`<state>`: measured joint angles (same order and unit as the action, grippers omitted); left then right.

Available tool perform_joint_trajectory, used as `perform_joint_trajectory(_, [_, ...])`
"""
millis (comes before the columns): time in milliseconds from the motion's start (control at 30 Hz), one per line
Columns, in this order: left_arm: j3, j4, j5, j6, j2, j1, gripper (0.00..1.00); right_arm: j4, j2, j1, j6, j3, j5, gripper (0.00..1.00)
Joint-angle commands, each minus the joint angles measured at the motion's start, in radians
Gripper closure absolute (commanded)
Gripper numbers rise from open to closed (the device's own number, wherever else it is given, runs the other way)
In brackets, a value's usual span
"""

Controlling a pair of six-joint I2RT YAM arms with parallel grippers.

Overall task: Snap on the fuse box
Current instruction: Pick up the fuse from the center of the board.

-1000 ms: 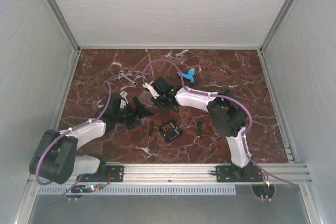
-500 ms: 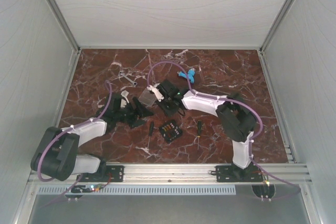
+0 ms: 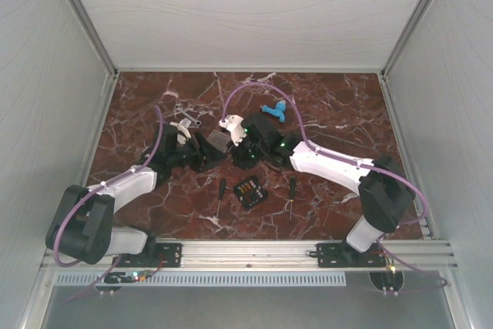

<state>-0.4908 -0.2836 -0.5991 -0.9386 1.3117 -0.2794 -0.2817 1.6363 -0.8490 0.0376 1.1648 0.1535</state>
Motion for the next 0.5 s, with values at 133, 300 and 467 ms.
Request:
perform_joint_trajectory(133, [-0.049,-0.052,-0.043,-0.019,-0.008,-0.005,0.58,0.117,-0.079,-0.052,0.006,-0.037,0.057,0.85])
perform_joint_trajectory(300, [-0.045,-0.057,-0.048,-0.022,-0.007,-0.025,0.66,0.13,-0.077,-0.057,-0.007,-0.039,0.063,0.85])
perform_joint_trajectory(467, [-0.022,-0.088,-0.06,-0.046,-0.02,-0.029,0.69,0.141,-0.072,-0.059,-0.017,-0.043,0.067,0.85])
